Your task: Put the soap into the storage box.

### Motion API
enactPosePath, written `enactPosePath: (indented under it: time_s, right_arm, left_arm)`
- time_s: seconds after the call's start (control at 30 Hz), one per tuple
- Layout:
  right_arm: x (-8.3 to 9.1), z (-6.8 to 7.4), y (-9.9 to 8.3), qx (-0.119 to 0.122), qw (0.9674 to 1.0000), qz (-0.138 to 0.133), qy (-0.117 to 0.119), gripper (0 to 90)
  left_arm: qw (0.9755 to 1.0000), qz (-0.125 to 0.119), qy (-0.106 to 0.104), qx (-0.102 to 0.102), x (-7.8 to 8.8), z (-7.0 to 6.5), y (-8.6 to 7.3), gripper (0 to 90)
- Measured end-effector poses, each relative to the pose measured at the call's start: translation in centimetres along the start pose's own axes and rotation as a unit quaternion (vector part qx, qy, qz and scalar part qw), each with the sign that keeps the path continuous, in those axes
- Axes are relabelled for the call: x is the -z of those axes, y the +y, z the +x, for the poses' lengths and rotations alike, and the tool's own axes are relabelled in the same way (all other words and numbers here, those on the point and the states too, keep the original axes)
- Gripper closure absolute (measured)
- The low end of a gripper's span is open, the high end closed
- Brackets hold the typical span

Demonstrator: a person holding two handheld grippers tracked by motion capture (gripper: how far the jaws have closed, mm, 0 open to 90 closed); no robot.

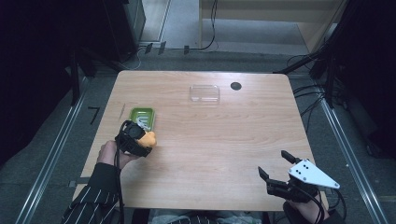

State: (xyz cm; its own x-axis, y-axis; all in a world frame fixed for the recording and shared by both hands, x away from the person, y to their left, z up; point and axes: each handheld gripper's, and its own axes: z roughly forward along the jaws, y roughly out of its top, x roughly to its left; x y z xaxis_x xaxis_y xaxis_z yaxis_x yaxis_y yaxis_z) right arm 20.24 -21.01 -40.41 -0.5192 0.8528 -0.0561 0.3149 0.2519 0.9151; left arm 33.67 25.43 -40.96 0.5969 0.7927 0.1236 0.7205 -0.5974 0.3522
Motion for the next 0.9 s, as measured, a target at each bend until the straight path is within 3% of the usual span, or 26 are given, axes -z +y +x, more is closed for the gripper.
enactPosePath:
  time_s: [0.9]
  right_arm:
    - [-0.1,0.0,0.0,0.002,1.0000,0.001,0.002,13.4]
  left_arm:
    - [0.9985,-0.017,0.012,0.050,0.4,3.3,0.9,39.8]
